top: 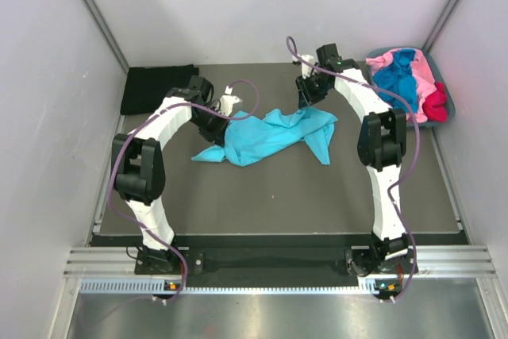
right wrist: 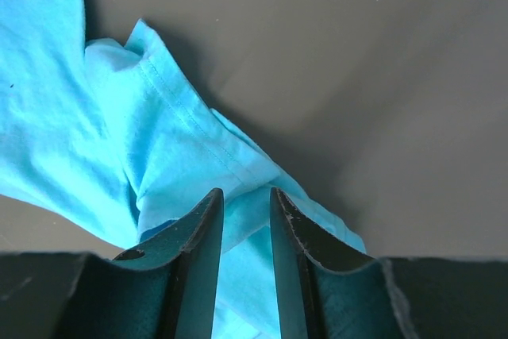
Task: Fold and stack the t-shirts
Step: Flatten the tshirt out
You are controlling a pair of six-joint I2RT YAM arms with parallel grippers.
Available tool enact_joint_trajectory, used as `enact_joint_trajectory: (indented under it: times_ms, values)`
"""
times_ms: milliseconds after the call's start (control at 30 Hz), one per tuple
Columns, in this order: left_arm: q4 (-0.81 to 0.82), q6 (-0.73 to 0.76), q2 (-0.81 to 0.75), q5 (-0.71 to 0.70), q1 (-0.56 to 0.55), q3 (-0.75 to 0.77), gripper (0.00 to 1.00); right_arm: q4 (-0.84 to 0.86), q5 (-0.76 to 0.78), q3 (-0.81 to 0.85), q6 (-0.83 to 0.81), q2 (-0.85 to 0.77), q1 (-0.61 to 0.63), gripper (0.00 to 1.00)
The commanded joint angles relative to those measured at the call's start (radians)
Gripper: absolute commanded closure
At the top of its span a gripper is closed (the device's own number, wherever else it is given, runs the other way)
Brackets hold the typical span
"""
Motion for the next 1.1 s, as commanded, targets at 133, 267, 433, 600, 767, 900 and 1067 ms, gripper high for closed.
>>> enact_joint_trajectory:
  times_ms: [133,267,433,600,767,900,1067]
  values:
    - [0.035,-0.005,0.002,0.024,-0.008,0.028,1.00,0.020,-0.034,0.045,0.022,0.032,-0.003,0.68]
    - [0.027,-0.003,-0.004,0.013,-0.009,0.023,1.00,0.022,-0.039,0.066,0.024,0.055,-0.003,0.68]
    - [0.027,-0.003,0.003,0.008,-0.017,0.028,1.00,0.037,-0.053,0.077,0.037,0.068,-0.006,0.68]
    - [0.019,0.000,0.023,0.001,-0.028,0.056,1.00,0.049,-0.059,0.102,0.048,0.085,0.000,0.68]
    - [0.018,0.000,0.031,-0.002,-0.032,0.063,1.00,0.052,-0.060,0.115,0.048,0.098,0.001,0.67]
    - [0.018,0.000,0.028,-0.007,-0.036,0.062,1.00,0.043,-0.054,0.112,0.044,0.098,0.006,0.67]
    - [0.018,0.001,0.031,-0.005,-0.037,0.059,1.00,0.037,-0.043,0.102,0.033,0.095,0.006,0.72]
